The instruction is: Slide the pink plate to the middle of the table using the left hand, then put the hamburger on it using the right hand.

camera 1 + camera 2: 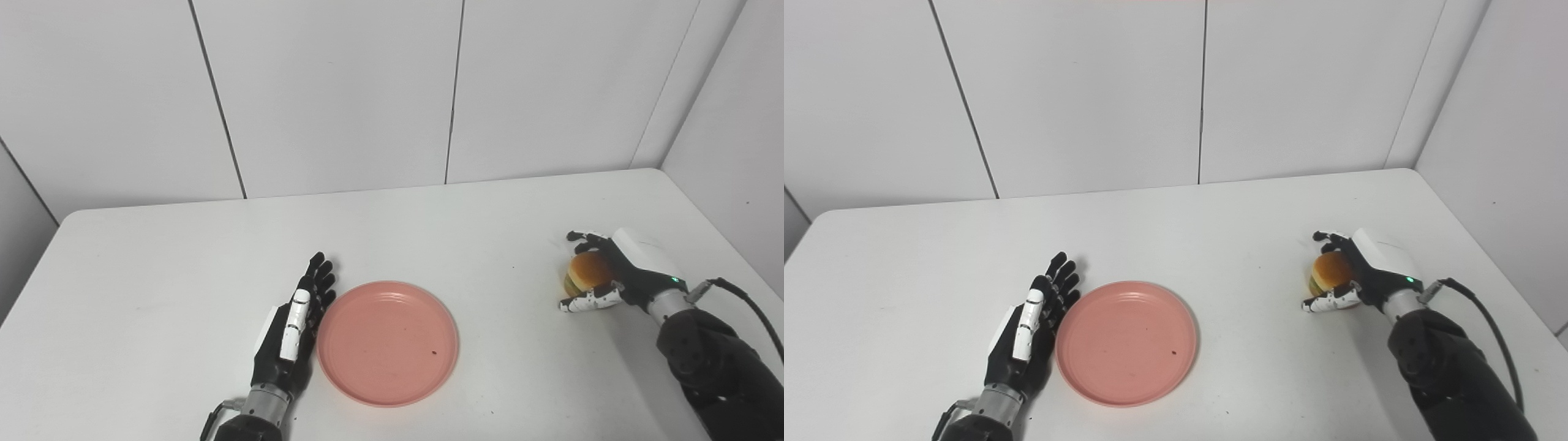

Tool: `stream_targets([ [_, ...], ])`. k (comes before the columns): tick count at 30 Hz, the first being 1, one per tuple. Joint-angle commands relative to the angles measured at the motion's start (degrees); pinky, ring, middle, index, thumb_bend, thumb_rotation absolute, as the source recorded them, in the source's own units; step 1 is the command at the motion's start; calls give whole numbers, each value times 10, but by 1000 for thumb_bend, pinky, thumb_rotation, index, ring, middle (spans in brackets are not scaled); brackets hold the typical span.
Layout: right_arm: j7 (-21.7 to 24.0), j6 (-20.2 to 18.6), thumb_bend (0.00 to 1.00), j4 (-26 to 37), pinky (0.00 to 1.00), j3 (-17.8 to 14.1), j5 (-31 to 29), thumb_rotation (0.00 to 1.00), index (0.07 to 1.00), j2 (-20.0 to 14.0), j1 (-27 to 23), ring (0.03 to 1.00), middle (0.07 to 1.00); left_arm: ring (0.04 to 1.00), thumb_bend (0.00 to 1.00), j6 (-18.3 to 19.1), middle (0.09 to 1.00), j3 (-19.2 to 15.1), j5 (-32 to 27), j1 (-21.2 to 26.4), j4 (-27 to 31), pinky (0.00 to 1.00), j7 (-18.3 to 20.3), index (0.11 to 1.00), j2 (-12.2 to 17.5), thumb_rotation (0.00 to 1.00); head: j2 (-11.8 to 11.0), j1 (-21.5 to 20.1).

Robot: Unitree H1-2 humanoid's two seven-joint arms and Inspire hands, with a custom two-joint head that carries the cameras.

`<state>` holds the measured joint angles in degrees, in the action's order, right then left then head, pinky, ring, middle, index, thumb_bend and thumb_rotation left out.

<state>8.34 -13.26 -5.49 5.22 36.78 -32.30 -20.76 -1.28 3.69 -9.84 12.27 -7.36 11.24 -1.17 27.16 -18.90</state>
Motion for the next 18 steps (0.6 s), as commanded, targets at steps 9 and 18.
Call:
stream_targets([
  [9, -2, -15, 520, 35, 253, -10, 5, 0, 607, -10, -3, 397, 519, 1000, 508, 2, 1000, -1, 0, -37, -22, 1000, 3, 997, 7, 1000, -1, 1],
  [18, -25, -20, 511, 44, 252, -14, 27, 0, 498, -1, 4, 403, 508, 1000, 523, 11, 993, -4, -5, -39, -20, 1000, -2, 981, -2, 1000, -2, 7],
])
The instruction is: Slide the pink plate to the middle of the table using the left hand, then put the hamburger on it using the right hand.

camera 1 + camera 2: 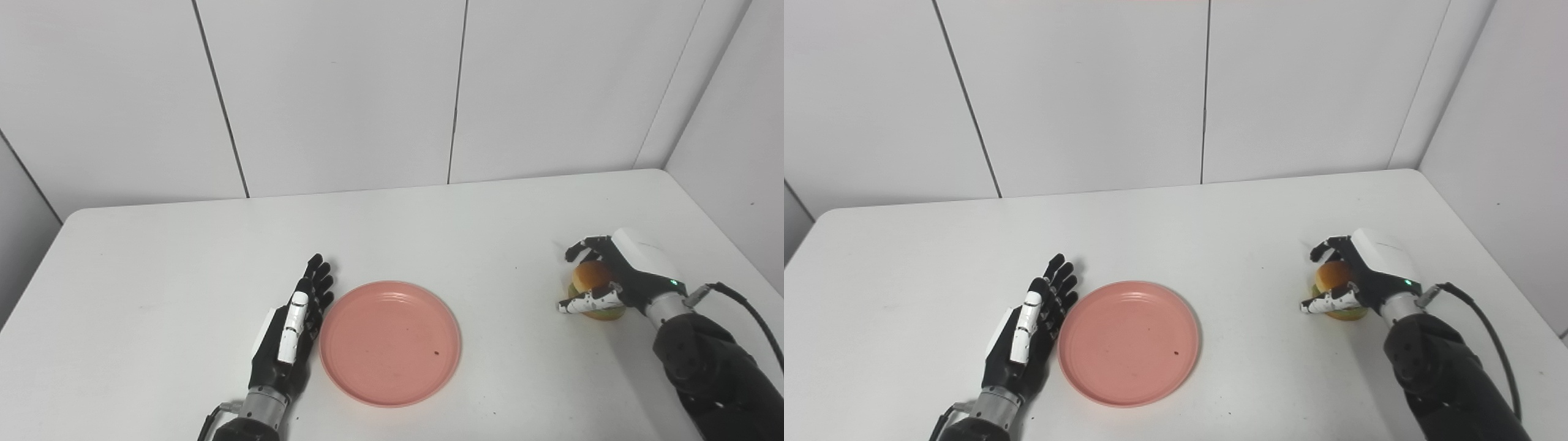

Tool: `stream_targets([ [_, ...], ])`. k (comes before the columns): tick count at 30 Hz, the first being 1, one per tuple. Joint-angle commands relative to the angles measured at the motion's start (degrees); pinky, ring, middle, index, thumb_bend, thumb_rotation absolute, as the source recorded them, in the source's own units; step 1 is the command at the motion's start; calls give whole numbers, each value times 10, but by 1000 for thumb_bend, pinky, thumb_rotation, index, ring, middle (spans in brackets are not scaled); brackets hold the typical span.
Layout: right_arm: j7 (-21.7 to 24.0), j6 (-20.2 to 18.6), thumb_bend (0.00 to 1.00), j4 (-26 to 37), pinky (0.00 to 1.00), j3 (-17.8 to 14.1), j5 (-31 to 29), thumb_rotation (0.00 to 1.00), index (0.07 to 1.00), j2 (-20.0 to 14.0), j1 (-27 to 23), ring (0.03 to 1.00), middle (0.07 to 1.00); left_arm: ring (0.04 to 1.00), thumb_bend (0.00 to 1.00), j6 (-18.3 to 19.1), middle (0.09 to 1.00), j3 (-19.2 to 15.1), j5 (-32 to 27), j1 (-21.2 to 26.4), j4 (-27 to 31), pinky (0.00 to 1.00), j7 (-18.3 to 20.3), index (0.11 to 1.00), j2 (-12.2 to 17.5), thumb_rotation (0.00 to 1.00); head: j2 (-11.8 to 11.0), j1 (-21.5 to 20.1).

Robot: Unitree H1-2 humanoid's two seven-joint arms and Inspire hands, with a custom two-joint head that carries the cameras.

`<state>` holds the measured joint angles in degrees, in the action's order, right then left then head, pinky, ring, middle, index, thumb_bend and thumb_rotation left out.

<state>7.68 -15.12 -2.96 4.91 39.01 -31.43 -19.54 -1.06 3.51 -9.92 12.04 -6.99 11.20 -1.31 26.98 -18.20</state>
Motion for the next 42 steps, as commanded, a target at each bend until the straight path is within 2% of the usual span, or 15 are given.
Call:
stream_targets([
  [1, -23, 1, 511, 20, 245, -12, 5, 0, 493, -8, -7, 405, 511, 1000, 521, 8, 994, -2, -4, -37, -24, 1000, -2, 983, -1, 1000, 0, 0],
  [8, -40, 19, 512, 58, 212, -20, -2, 0, 488, 2, 0, 407, 506, 1000, 517, 4, 991, -1, 1, -37, -26, 1000, -4, 980, -6, 1000, 3, 19],
  [11, -45, 35, 504, 89, 215, -21, -9, 0, 530, 10, 2, 359, 452, 1000, 525, 0, 992, 1, 4, -37, -28, 1000, -4, 983, -8, 1000, 5, 26],
  [14, -38, 40, 513, 119, 158, -15, -11, 0, 488, 16, 2, 411, 495, 1000, 522, 2, 991, 2, 5, -39, -26, 1000, -6, 985, -11, 1000, 6, 36],
  [18, -17, 36, 513, 170, 141, 5, -7, 0, 485, 36, -8, 413, 498, 1000, 515, 9, 995, 7, 13, -44, -18, 1000, -9, 986, -12, 1000, 6, 60],
  [23, 12, 25, 514, 194, 167, 27, 2, 0, 486, 56, -30, 407, 498, 1000, 510, 7, 994, 11, 31, -46, -15, 1000, -22, 991, -19, 1000, 7, 88],
  [25, 24, 25, 506, 195, 252, 34, 3, 0, 534, 64, -39, 372, 467, 1000, 520, 9, 1000, 12, 34, -46, -15, 1000, -26, 995, -22, 1000, 7, 96],
  [27, 29, 35, 505, 191, 267, 40, 0, 0, 542, 72, -48, 367, 466, 1000, 527, 11, 1000, 13, 35, -45, -16, 1000, -29, 996, -25, 1000, 8, 105],
  [30, 21, 65, 504, 176, 246, 55, -4, 0, 542, 82, -62, 351, 451, 1000, 526, 3, 1000, 13, 41, -45, -20, 1000, -42, 994, -32, 1000, 8, 119],
  [33, 24, 75, 513, 170, 199, 65, -7, 0, 491, 88, -70, 398, 496, 1000, 528, 1, 1000, 15, 46, -45, -22, 1000, -44, 994, -34, 1000, 8, 131],
  [36, 30, 87, 506, 159, 210, 82, -6, 0, 524, 98, -81, 359, 455, 1000, 529, -12, 1000, 15, 58, -43, -31, 1000, -52, 992, -38, 1000, 10, 141],
  [40, 28, 98, 507, 145, 220, 98, -4, 0, 529, 110, -87, 361, 447, 1000, 529, -24, 1000, 15, 69, -42, -38, 1000, -63, 989, -44, 1000, 9, 148],
  [41, 26, 104, 511, 142, 225, 102, -5, 0, 503, 113, -88, 391, 480, 1000, 526, -24, 1000, 15, 71, -42, -38, 1000, -66, 988, -46, 1000, 9, 149],
  [42, 25, 107, 508, 140, 220, 104, -6, 0, 520, 115, -88, 371, 457, 1000, 521, -24, 1000, 15, 72, -43, -38, 1000, -67, 986, -47, 1000, 9, 149],
])
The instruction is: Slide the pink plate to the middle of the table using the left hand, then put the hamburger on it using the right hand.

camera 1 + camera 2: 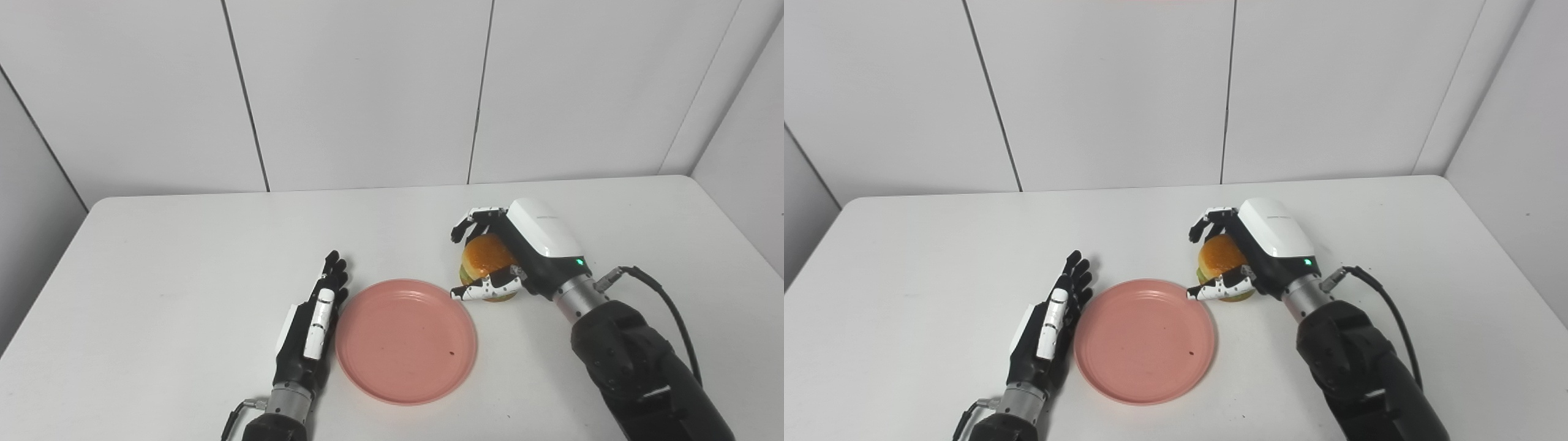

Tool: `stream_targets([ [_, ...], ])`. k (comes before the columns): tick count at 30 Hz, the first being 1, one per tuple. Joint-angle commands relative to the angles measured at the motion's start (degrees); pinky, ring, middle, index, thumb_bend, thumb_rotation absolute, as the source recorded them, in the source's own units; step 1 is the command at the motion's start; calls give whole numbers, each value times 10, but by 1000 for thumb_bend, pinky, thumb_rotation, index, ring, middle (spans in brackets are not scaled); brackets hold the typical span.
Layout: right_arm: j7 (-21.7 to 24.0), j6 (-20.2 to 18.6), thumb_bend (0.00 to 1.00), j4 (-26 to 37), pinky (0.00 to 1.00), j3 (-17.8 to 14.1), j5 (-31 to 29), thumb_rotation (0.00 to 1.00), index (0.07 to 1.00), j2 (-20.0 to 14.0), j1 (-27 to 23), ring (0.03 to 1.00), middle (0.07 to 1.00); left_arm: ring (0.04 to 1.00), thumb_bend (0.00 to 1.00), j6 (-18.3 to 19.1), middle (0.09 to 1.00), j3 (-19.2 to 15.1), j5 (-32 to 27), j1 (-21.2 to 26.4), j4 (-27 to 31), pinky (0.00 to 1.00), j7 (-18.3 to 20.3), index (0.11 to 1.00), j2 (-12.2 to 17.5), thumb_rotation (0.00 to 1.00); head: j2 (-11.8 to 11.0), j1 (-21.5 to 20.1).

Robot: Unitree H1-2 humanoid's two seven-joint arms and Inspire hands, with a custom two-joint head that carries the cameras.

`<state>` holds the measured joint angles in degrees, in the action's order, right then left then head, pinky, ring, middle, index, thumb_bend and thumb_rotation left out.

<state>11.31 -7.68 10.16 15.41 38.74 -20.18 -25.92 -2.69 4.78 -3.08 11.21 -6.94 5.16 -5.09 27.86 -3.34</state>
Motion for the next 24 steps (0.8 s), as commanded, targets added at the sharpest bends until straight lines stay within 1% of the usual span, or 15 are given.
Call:
stream_targets([
  [1, -10, 36, 505, 7, 217, 2, -3, 0, 529, 6, -25, 360, 447, 1000, 518, -6, 1000, 2, 4, -35, -37, 1000, -9, 987, -10, 1000, 1, 4],
  [3, -4, 36, 505, 6, 215, 9, -2, 0, 531, 12, -25, 356, 443, 1000, 518, -2, 1000, 4, 7, -34, -37, 1000, -11, 988, -12, 1000, 0, 10],
  [4, -1, 38, 508, 5, 216, 13, -2, 0, 510, 16, -25, 379, 471, 1000, 521, 0, 1000, 6, 11, -34, -37, 1000, -12, 990, -11, 1000, 0, 10],
  [6, 3, 42, 513, 1, 224, 21, -4, 0, 489, 22, -27, 409, 496, 1000, 536, 1, 1000, 9, 21, -33, -37, 1000, -17, 985, -12, 1000, 0, 15],
  [9, 5, 62, 514, -11, 224, 34, -6, 0, 487, 26, -34, 416, 498, 1000, 529, 1, 995, 10, 22, -32, -38, 1000, -20, 982, -17, 1000, 1, 23],
  [14, 17, 66, 514, -16, 224, 44, -7, 0, 486, 36, -40, 412, 499, 1000, 505, 0, 993, 10, 27, -31, -42, 1000, -29, 983, -24, 1000, 2, 29],
  [17, 26, 74, 514, -28, 253, 56, -8, 0, 486, 41, -45, 419, 499, 998, 502, 1, 987, 12, 32, -29, -44, 1000, -34, 981, -24, 1000, 2, 28],
  [19, 29, 79, 509, -37, 271, 63, -6, 0, 522, 42, -46, 386, 454, 998, 497, 2, 986, 11, 32, -30, -41, 1000, -36, 981, -28, 1000, 3, 29],
  [21, 26, 83, 507, -42, 264, 68, 1, 0, 537, 44, -45, 371, 446, 995, 495, 2, 985, 10, 33, -31, -40, 1000, -37, 982, -31, 1000, 4, 30],
  [24, 7, 106, 505, -58, 238, 76, 12, 0, 541, 51, -40, 358, 444, 992, 498, 3, 982, 11, 34, -30, -40, 1000, -39, 976, -31, 1000, 6, 31],
])
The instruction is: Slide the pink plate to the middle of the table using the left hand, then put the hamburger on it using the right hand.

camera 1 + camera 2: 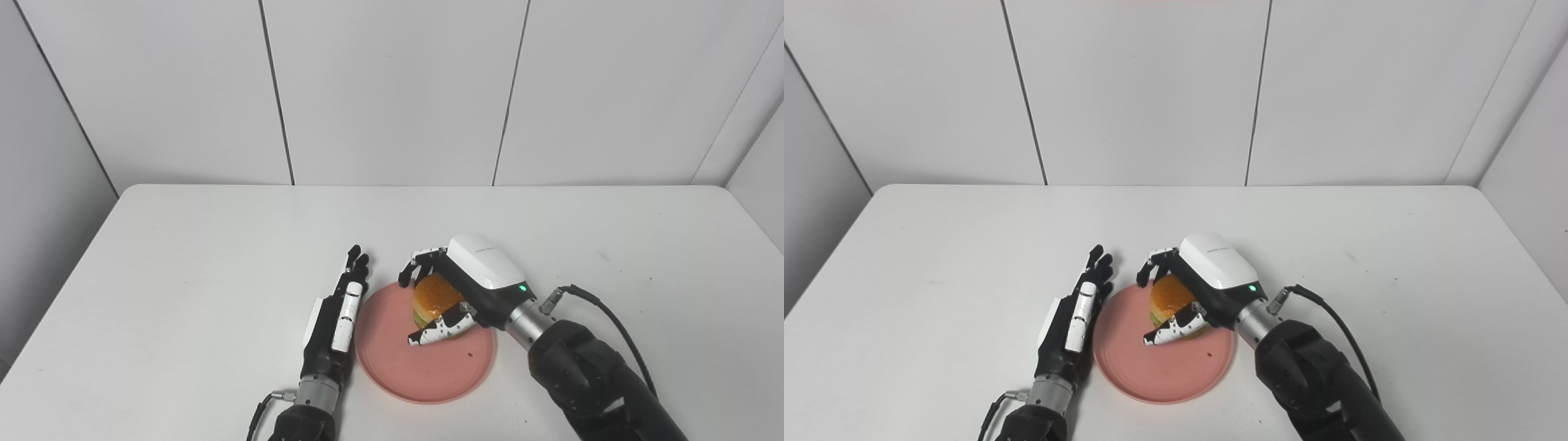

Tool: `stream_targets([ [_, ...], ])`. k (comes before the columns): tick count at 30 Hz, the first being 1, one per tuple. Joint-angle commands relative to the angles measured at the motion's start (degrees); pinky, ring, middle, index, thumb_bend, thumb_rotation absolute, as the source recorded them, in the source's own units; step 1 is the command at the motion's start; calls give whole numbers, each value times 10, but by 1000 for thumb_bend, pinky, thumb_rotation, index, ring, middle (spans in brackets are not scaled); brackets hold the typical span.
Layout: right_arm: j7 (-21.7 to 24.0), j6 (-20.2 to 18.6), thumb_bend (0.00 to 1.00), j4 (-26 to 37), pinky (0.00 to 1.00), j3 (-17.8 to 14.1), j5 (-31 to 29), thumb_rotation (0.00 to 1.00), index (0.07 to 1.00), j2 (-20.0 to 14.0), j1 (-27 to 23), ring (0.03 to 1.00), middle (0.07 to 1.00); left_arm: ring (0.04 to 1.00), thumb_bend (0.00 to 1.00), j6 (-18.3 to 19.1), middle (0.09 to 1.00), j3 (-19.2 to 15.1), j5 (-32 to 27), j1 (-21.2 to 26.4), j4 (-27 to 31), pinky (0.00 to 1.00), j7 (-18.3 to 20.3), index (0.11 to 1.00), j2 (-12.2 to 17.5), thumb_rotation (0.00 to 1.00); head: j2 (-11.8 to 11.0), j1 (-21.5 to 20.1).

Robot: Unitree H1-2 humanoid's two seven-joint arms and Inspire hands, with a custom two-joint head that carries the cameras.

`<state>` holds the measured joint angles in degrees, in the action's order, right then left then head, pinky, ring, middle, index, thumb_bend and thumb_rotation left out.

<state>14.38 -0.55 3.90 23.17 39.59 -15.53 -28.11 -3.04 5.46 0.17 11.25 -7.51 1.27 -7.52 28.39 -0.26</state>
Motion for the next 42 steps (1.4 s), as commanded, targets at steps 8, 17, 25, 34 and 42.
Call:
stream_targets([
  [8, -29, 65, 505, -29, 294, 12, 13, 0, 541, 11, -21, 375, 445, 989, 498, 7, 980, 5, -3, -27, -39, 1000, 0, 975, -8, 1000, 1, 1],
  [17, -36, 75, 507, -52, 360, 20, 17, 0, 540, 16, -15, 400, 449, 991, 512, 2, 982, 4, -3, -27, -42, 1000, 0, 973, -10, 1000, 3, 3],
  [25, -49, 82, 508, -61, 430, 21, 33, 0, 545, 17, -6, 430, 460, 999, 510, -6, 989, 6, -2, -26, -45, 1000, 3, 979, -7, 1000, 4, 4],
  [34, -84, 102, 523, -49, 560, 22, 69, 51, 758, 5, 11, 650, 691, 999, 500, -12, 993, 3, -10, -26, -44, 1000, 5, 982, -9, 1000, -1, -1],
  [42, -68, 96, 564, -19, 623, 17, 71, 245, 835, -6, 22, 745, 807, 981, 535, 12, 972, 2, -4, -26, -33, 1000, 1, 961, -8, 1000, -3, -2],
])
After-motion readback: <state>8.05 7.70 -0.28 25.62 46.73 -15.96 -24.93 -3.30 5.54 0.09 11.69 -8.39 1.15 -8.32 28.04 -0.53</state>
